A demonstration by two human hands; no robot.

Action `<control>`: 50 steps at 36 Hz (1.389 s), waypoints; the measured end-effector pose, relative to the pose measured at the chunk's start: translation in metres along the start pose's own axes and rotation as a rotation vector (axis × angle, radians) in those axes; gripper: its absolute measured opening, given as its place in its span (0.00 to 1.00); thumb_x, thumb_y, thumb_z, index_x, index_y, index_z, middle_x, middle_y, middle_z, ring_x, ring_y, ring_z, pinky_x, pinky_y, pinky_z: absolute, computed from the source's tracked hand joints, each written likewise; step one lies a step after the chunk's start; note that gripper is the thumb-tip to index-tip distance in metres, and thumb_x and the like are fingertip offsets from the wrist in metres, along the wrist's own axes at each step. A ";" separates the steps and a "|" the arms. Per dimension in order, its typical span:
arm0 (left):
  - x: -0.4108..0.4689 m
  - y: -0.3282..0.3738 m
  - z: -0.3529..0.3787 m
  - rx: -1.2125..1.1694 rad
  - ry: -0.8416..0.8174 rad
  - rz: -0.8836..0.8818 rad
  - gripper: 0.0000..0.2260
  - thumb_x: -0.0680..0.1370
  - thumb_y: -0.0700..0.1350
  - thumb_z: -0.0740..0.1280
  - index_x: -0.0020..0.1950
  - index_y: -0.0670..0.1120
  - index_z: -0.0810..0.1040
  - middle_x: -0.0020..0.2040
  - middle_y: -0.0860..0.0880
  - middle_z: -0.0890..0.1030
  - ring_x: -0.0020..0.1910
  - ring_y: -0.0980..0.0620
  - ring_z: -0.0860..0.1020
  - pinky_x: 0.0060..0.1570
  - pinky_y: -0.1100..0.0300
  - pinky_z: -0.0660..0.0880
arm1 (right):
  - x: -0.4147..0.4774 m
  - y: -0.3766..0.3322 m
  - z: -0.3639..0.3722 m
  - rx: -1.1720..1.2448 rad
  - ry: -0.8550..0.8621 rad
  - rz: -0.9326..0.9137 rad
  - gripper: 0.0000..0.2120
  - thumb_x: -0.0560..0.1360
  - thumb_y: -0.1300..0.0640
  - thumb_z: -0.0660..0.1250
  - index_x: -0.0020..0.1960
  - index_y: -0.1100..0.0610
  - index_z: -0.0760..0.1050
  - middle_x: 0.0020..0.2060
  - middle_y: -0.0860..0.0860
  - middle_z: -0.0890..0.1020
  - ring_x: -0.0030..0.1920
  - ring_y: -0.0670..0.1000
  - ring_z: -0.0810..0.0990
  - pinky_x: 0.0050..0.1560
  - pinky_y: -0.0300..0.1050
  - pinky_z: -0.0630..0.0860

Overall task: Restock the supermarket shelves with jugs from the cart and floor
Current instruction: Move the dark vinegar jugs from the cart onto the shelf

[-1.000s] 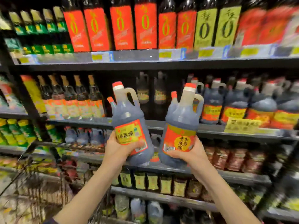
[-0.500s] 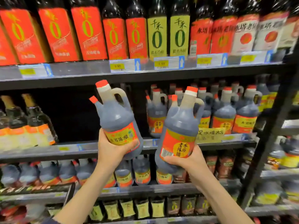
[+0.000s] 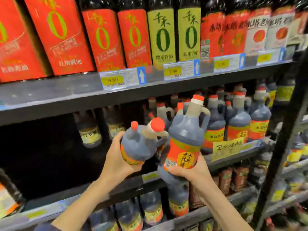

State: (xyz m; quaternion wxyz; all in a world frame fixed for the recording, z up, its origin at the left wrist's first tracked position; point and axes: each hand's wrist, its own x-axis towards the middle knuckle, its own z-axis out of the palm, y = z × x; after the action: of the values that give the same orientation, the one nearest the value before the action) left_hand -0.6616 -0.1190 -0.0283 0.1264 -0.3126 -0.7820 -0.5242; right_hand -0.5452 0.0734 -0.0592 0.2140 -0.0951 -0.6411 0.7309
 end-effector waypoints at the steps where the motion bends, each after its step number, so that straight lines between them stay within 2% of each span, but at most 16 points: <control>1: 0.006 -0.007 -0.002 0.016 -0.051 0.002 0.39 0.55 0.39 0.81 0.59 0.57 0.65 0.51 0.62 0.76 0.49 0.63 0.76 0.46 0.70 0.71 | 0.001 0.001 0.003 0.006 0.008 -0.001 0.47 0.45 0.53 0.81 0.62 0.57 0.70 0.49 0.54 0.84 0.46 0.51 0.84 0.40 0.40 0.79; 4: 0.022 -0.035 -0.006 0.006 -0.222 -0.022 0.37 0.56 0.49 0.79 0.61 0.54 0.68 0.52 0.63 0.78 0.53 0.60 0.78 0.50 0.66 0.73 | 0.004 0.002 0.008 0.017 0.040 -0.016 0.48 0.45 0.54 0.81 0.63 0.59 0.69 0.47 0.56 0.84 0.45 0.52 0.84 0.39 0.40 0.79; 7: 0.029 -0.042 -0.003 0.025 -0.212 -0.054 0.41 0.57 0.43 0.82 0.64 0.58 0.65 0.52 0.65 0.78 0.52 0.70 0.75 0.49 0.76 0.70 | 0.008 0.005 0.012 0.001 0.102 -0.038 0.48 0.43 0.54 0.80 0.61 0.60 0.70 0.45 0.55 0.85 0.43 0.50 0.85 0.37 0.39 0.79; 8: 0.031 -0.044 0.000 0.032 -0.162 -0.052 0.43 0.58 0.40 0.82 0.66 0.58 0.63 0.53 0.64 0.76 0.52 0.69 0.74 0.49 0.76 0.70 | 0.009 0.005 0.013 -0.003 0.119 -0.041 0.48 0.43 0.54 0.80 0.61 0.59 0.70 0.44 0.54 0.85 0.42 0.49 0.85 0.37 0.38 0.79; 11: 0.042 -0.043 0.003 0.065 -0.165 -0.070 0.46 0.59 0.35 0.80 0.71 0.51 0.62 0.54 0.58 0.72 0.55 0.57 0.73 0.50 0.65 0.69 | 0.010 0.007 0.015 -0.011 0.155 -0.046 0.48 0.42 0.52 0.80 0.61 0.57 0.70 0.46 0.52 0.84 0.43 0.47 0.84 0.38 0.38 0.79; 14: 0.053 -0.049 -0.001 0.113 -0.271 -0.067 0.47 0.57 0.39 0.81 0.71 0.50 0.61 0.58 0.55 0.72 0.56 0.56 0.72 0.52 0.62 0.69 | 0.009 0.010 0.017 -0.013 0.190 -0.042 0.48 0.43 0.52 0.81 0.61 0.57 0.70 0.47 0.54 0.84 0.46 0.50 0.84 0.42 0.41 0.79; 18: 0.057 -0.065 -0.004 0.148 -0.352 0.021 0.47 0.53 0.46 0.77 0.69 0.51 0.62 0.61 0.56 0.71 0.60 0.58 0.71 0.55 0.65 0.67 | 0.009 0.012 0.019 -0.004 0.209 -0.035 0.46 0.43 0.53 0.81 0.60 0.55 0.71 0.46 0.52 0.84 0.45 0.49 0.84 0.40 0.40 0.79; 22: 0.062 -0.076 -0.001 0.138 -0.327 0.064 0.50 0.53 0.41 0.82 0.71 0.46 0.63 0.60 0.55 0.72 0.59 0.57 0.72 0.55 0.63 0.68 | 0.011 0.011 0.020 0.001 0.224 -0.022 0.46 0.43 0.53 0.81 0.60 0.54 0.71 0.46 0.52 0.84 0.45 0.49 0.84 0.40 0.40 0.79; 29: 0.067 -0.091 0.004 0.093 -0.210 0.048 0.44 0.54 0.39 0.83 0.65 0.46 0.66 0.55 0.53 0.77 0.53 0.55 0.77 0.47 0.62 0.72 | 0.016 0.013 0.022 -0.006 0.246 -0.025 0.46 0.44 0.52 0.81 0.61 0.55 0.70 0.47 0.54 0.84 0.47 0.51 0.84 0.46 0.48 0.81; 31: 0.067 -0.091 0.005 0.055 -0.175 0.040 0.44 0.54 0.37 0.83 0.66 0.46 0.66 0.55 0.53 0.77 0.53 0.54 0.77 0.47 0.61 0.71 | 0.017 0.014 0.023 -0.010 0.249 -0.026 0.46 0.44 0.52 0.81 0.60 0.56 0.70 0.47 0.54 0.84 0.47 0.51 0.84 0.45 0.46 0.81; 33: 0.067 -0.092 0.005 0.002 -0.151 0.029 0.47 0.52 0.39 0.83 0.66 0.48 0.65 0.54 0.54 0.77 0.51 0.58 0.77 0.48 0.61 0.71 | 0.018 0.014 0.025 -0.011 0.249 -0.028 0.46 0.43 0.52 0.81 0.60 0.56 0.70 0.46 0.54 0.84 0.45 0.49 0.84 0.42 0.41 0.80; 36: 0.070 -0.097 0.005 -0.060 -0.093 -0.029 0.43 0.50 0.47 0.81 0.62 0.51 0.66 0.53 0.60 0.78 0.49 0.67 0.78 0.47 0.63 0.74 | 0.020 0.014 0.028 -0.012 0.253 -0.033 0.47 0.43 0.51 0.80 0.61 0.56 0.70 0.47 0.54 0.83 0.46 0.49 0.84 0.42 0.41 0.80; 40: 0.076 -0.117 0.004 -0.129 -0.030 -0.130 0.45 0.50 0.52 0.82 0.63 0.42 0.69 0.53 0.48 0.82 0.52 0.51 0.81 0.52 0.44 0.78 | 0.023 0.015 0.032 -0.030 0.248 -0.039 0.49 0.44 0.50 0.81 0.62 0.57 0.68 0.49 0.55 0.83 0.48 0.52 0.83 0.46 0.46 0.80; 42: 0.076 -0.121 0.006 -0.143 -0.007 -0.157 0.46 0.51 0.53 0.82 0.64 0.40 0.69 0.52 0.46 0.82 0.51 0.47 0.82 0.52 0.41 0.77 | 0.024 0.014 0.035 -0.033 0.240 -0.041 0.48 0.44 0.51 0.80 0.62 0.56 0.69 0.49 0.55 0.83 0.48 0.52 0.83 0.44 0.45 0.80; 46: 0.075 -0.114 0.015 -0.184 0.025 -0.160 0.48 0.50 0.54 0.80 0.65 0.43 0.65 0.52 0.47 0.81 0.50 0.48 0.81 0.50 0.50 0.77 | 0.023 0.013 0.040 -0.007 0.223 -0.031 0.45 0.44 0.52 0.80 0.60 0.55 0.70 0.46 0.53 0.83 0.45 0.49 0.84 0.40 0.39 0.79; 50: 0.081 -0.111 0.022 -0.132 0.022 -0.163 0.48 0.50 0.58 0.78 0.65 0.42 0.67 0.53 0.47 0.81 0.50 0.51 0.81 0.49 0.58 0.76 | 0.022 0.011 0.042 -0.028 0.219 -0.029 0.46 0.44 0.51 0.80 0.60 0.55 0.69 0.47 0.54 0.83 0.46 0.50 0.83 0.42 0.41 0.79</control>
State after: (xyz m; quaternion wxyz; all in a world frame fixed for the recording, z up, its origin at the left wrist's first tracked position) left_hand -0.7900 -0.0985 -0.0778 0.0710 -0.2498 -0.7671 -0.5866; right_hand -0.5841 0.0443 -0.0604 0.2923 -0.1680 -0.6251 0.7040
